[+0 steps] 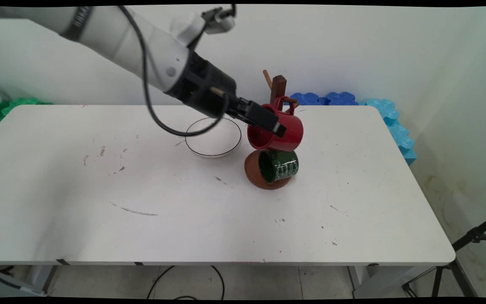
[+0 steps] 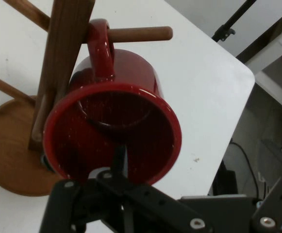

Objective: Pick up the red mug from the rack

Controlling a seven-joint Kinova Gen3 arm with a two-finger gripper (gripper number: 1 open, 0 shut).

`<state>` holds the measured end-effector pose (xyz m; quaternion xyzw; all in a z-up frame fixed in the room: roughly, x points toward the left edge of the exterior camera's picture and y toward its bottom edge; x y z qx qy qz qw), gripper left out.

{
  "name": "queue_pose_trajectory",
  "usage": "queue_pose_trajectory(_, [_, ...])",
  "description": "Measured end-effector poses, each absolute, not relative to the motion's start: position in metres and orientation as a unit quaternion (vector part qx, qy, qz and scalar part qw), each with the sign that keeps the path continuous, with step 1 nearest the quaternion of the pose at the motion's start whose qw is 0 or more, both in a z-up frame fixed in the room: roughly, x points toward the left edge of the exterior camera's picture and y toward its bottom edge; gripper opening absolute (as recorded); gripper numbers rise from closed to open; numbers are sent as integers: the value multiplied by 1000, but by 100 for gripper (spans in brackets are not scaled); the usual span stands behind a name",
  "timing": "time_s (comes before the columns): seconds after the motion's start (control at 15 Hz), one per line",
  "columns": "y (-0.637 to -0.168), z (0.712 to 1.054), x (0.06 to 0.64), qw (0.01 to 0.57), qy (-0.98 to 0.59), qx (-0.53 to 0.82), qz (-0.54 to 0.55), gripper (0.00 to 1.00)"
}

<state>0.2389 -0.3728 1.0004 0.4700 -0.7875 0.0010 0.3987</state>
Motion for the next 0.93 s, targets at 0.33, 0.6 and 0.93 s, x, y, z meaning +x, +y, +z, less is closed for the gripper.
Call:
queue_pose_trajectory(0.33, [-383,979,219,398,-786,473,1,100])
queue_pose_trajectory(0.6, [-389,969,209,405,-787,466,4,100])
queue_pose_trajectory(0.93, [-394,958,202,410,-788,458,9,100])
